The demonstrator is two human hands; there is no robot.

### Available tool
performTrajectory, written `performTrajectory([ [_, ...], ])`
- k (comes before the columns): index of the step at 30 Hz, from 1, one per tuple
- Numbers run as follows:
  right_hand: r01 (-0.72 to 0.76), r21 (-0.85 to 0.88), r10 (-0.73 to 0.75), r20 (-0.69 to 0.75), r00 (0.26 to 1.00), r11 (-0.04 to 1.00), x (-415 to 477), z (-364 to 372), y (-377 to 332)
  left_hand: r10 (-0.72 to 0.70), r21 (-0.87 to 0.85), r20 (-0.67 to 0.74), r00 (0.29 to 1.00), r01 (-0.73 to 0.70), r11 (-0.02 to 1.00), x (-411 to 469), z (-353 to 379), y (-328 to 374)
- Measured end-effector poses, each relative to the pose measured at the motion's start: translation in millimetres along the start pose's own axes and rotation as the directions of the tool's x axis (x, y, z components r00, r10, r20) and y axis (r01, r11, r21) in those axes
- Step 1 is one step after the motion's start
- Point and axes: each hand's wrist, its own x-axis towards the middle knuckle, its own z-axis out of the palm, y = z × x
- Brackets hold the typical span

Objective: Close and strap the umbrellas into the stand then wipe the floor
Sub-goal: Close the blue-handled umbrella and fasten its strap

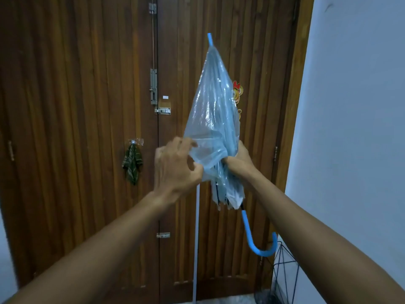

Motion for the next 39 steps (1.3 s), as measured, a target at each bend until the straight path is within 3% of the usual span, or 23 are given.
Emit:
performTrajectory([
  [2, 0.025, -0.066, -0.015, 0.146, 0.989, 0.997, -1.5, -7.9, 1.8, 0.203, 0.215, 0.131, 0.97, -0.228, 0.95, 20.7, -3.0, -14.6],
  [4, 0.062, -0.168, -0.007, 0.31, 0.951, 0.984, -6.3, -16.5, -2.3, 0.366, 0.352, 0.334, 0.869, -0.475, 0.807, 35.0, -5.5, -26.7],
  [7, 0.178, -0.352, 0.043, 0.538, 0.842, 0.919, -13.4, -23.2, -14.6, 0.354, 0.468, 0.549, 0.757, -0.629, 0.621, 35.9, 0.4, -29.9],
  [10, 0.158, -0.344, 0.145, 0.707, 0.692, 0.926, -21.8, -26.7, -26.3, 0.385, 0.39, 0.53, 0.756, -0.62, 0.68, 27.5, 10.4, -25.4],
  [12, 0.079, -0.321, 0.195, 0.735, 0.649, 0.944, -27.7, -30.6, -35.7, 0.394, 0.341, 0.494, 0.775, -0.59, 0.732, 22.5, 13.7, -25.0],
  [15, 0.146, -0.45, 0.225, 0.669, 0.708, 0.881, -29.1, -28.7, -44.1, 0.284, 0.335, 0.533, 0.797, -0.507, 0.794, 16.1, 17.2, -23.1],
  [18, 0.294, -0.688, 0.316, 0.614, 0.723, 0.663, -31.3, -12.9, -46.8, 0.14, 0.302, 0.605, 0.784, -0.388, 0.871, 19.0, 21.3, -15.7],
  [21, 0.376, -0.831, 0.231, 0.494, 0.838, 0.41, -32.6, -1.0, -39.9, 0.045, 0.242, 0.705, 0.708, -0.3, 0.923, 23.0, 21.4, -12.8],
  [23, 0.339, -0.835, 0.2, 0.456, 0.867, 0.433, -28.4, -2.4, -36.4, 0.095, 0.196, 0.67, 0.737, -0.298, 0.934, 16.9, 19.0, -16.1],
  [26, 0.271, -0.849, 0.263, 0.418, 0.87, 0.453, -22.0, -12.3, -39.0, 0.252, 0.146, 0.457, 0.853, -0.351, 0.925, -15.3, 16.6, -19.6],
  [28, 0.277, -0.847, 0.283, 0.432, 0.856, 0.453, -19.7, -15.3, -45.5, 0.257, 0.18, 0.446, 0.857, -0.367, 0.912, -40.9, 18.2, -18.4],
  [31, 0.286, -0.81, 0.364, 0.506, 0.782, 0.511, -15.1, -11.0, -56.7, 0.183, 0.307, 0.503, 0.845, -0.373, 0.876, -60.4, 29.7, -19.9],
  [35, 0.248, -0.807, 0.477, 0.531, 0.7, 0.535, -14.2, -7.2, -65.4, 0.165, 0.377, 0.386, 0.908, -0.318, 0.87, -46.1, 31.9, -18.5],
  [37, 0.321, -0.837, 0.388, 0.502, 0.773, 0.444, -15.5, -4.3, -65.2, 0.138, 0.343, 0.407, 0.903, -0.292, 0.893, -35.9, 26.7, -19.2],
  [39, 0.405, -0.886, 0.107, 0.436, 0.894, 0.226, -16.7, -1.7, -59.6, 0.016, 0.329, 0.43, 0.903, -0.174, 0.928, -27.1, 23.8, -23.9],
])
